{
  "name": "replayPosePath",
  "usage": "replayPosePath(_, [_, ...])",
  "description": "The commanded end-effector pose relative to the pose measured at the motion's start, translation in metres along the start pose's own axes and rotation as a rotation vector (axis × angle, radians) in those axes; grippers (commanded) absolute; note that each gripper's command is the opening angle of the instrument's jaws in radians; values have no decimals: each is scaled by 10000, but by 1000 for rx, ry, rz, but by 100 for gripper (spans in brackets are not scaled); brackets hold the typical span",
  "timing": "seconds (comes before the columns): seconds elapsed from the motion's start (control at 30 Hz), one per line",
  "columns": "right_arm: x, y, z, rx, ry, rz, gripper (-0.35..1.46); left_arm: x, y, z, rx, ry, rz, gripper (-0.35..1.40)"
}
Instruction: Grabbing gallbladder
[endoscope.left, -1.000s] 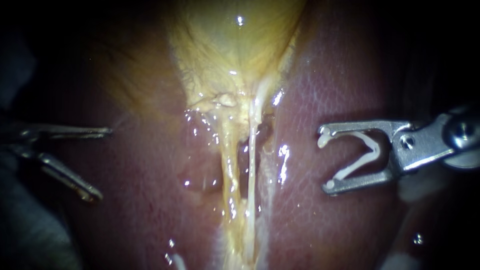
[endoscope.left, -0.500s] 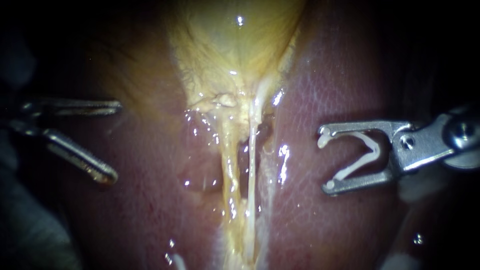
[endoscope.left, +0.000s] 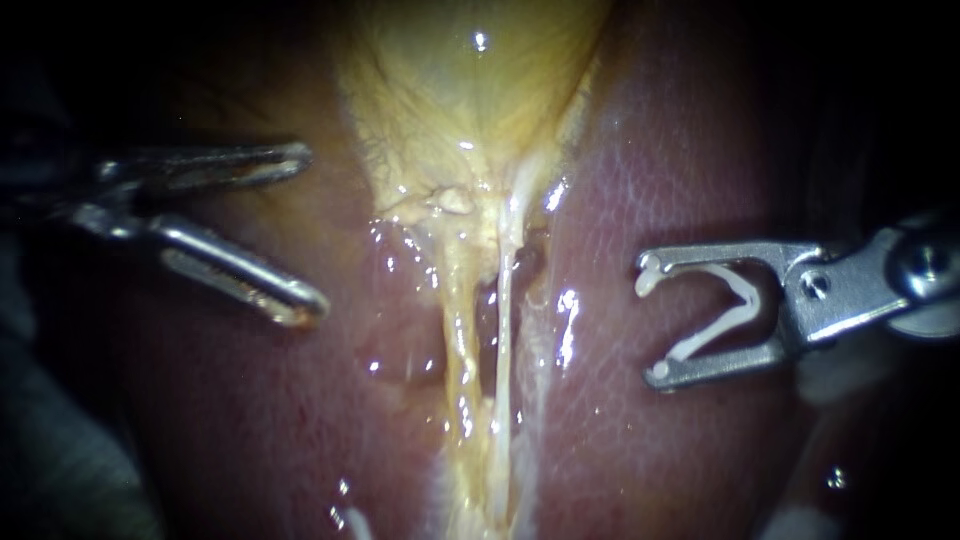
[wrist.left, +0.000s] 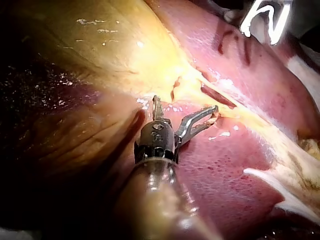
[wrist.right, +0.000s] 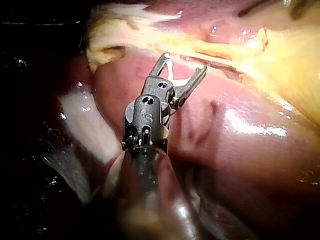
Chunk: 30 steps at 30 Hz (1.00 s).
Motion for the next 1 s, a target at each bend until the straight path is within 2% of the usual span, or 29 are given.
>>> replayPosePath(0.03, [0, 0, 0, 0, 0, 0, 48, 3, -1, 5, -2, 3, 7, 96])
replayPosePath(0.33, [0, 0, 0, 0, 0, 0, 48, 12, -4, 38, -11, 11, 3, 84])
replayPosePath(0.67, [0, 0, 0, 0, 0, 0, 48, 1, -19, 72, -14, 10, 12, 73])
replayPosePath(0.8, [0, 0, 0, 0, 0, 0, 48, 1, -24, 77, -14, 10, 14, 57])
replayPosePath(0.87, [0, 0, 1, -1, 0, 1, 48, 2, -27, 78, -15, 10, 3, 42])
replayPosePath(1.0, [0, 1, 1, -1, 0, 1, 48, 1, -34, 81, -16, 10, -12, 26])
